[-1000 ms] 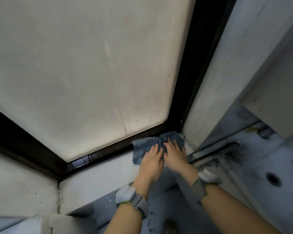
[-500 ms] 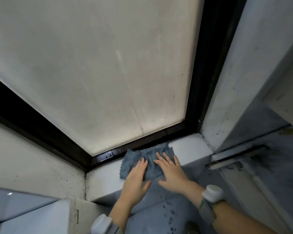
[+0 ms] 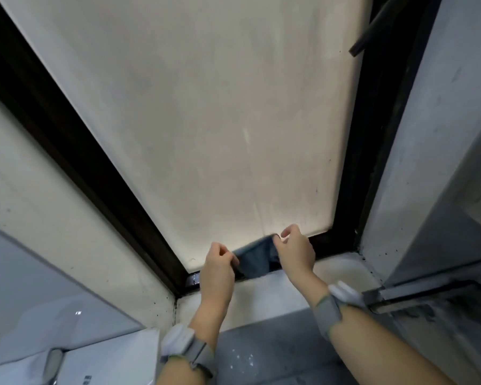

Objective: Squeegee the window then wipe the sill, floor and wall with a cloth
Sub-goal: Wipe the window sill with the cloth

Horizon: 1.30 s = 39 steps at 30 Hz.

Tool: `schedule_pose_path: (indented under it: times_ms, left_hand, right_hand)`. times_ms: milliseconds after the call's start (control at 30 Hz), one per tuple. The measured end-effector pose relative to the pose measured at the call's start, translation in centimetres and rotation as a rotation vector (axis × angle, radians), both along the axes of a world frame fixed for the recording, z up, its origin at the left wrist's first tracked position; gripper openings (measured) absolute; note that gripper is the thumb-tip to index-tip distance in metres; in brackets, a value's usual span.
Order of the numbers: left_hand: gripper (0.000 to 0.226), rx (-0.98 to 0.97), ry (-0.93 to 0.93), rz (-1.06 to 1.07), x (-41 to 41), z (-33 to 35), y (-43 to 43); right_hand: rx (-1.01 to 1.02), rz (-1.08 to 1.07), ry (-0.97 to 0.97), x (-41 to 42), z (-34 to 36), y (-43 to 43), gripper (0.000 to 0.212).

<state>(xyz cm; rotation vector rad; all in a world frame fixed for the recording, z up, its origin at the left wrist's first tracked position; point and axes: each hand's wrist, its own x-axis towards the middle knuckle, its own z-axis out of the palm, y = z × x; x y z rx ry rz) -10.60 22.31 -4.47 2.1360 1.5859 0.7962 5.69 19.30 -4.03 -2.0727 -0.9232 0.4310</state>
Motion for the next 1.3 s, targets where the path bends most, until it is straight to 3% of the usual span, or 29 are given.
schedule_pose_path:
  times_ms: [33,100,133,233,300,400,500,667,1000,1133,1300]
  left_hand:
    - [0.013,0.037,0.01,0.094,0.5,0.2,0.5]
    - [0.01,0.107,0.212,0.166,1.5,0.2,0.7]
    - [0.014,0.016,0.269,0.181,2.0,0.2,0.8]
    - [0.02,-0.323,0.071,0.242,2.7,-0.5,1.4]
    - [0.025,-0.439,-0.131,0.288,2.3,-1.3,2.1]
    - [0.036,-0.515,-0.301,0.426,-0.3,-1.8,2.9]
    - [0.035,-0.5,-0.288,0.505,-3.0,-1.9,3.0]
    - [0.028,-0.415,-0.2,0.421,-1.9,-3.2,2.6]
    - [0.023,-0.413,0.017,-0.14,13.1,-4.9,0.2]
    - [0.022,-0.391,0.058,-0.088,13.7,-4.5,0.0]
    - [0.019,-0.402,0.033,0.129,8.9,-4.8,0.6]
  right_hand:
    - [0.001,-0.029,0.097,-0.5,0.2,1.1,0.017]
    - [-0.008,-0.028,0.216,-1.4,0.1,2.4,0.025]
    - [-0.001,-0.022,0.263,-1.7,-0.2,2.8,0.029]
    - [0.029,0.008,0.337,-2.4,-0.4,2.9,0.03]
    - [0.026,0.077,0.298,-3.0,-0.4,2.9,0.033]
    - [-0.055,0.283,0.176,-5.9,-0.9,3.6,0.028]
    - [-0.126,0.412,0.151,-9.1,-1.9,4.5,0.025]
    - [-0.07,0.248,0.202,-8.2,-2.4,4.3,0.024]
    - [-0.088,-0.26,0.073,8.5,-3.7,0.7,0.025]
    - [-0.146,-0.231,0.004,9.2,-4.8,1.1,0.028]
    - [-0.154,-0.073,-0.098,3.5,-5.7,2.1,0.025]
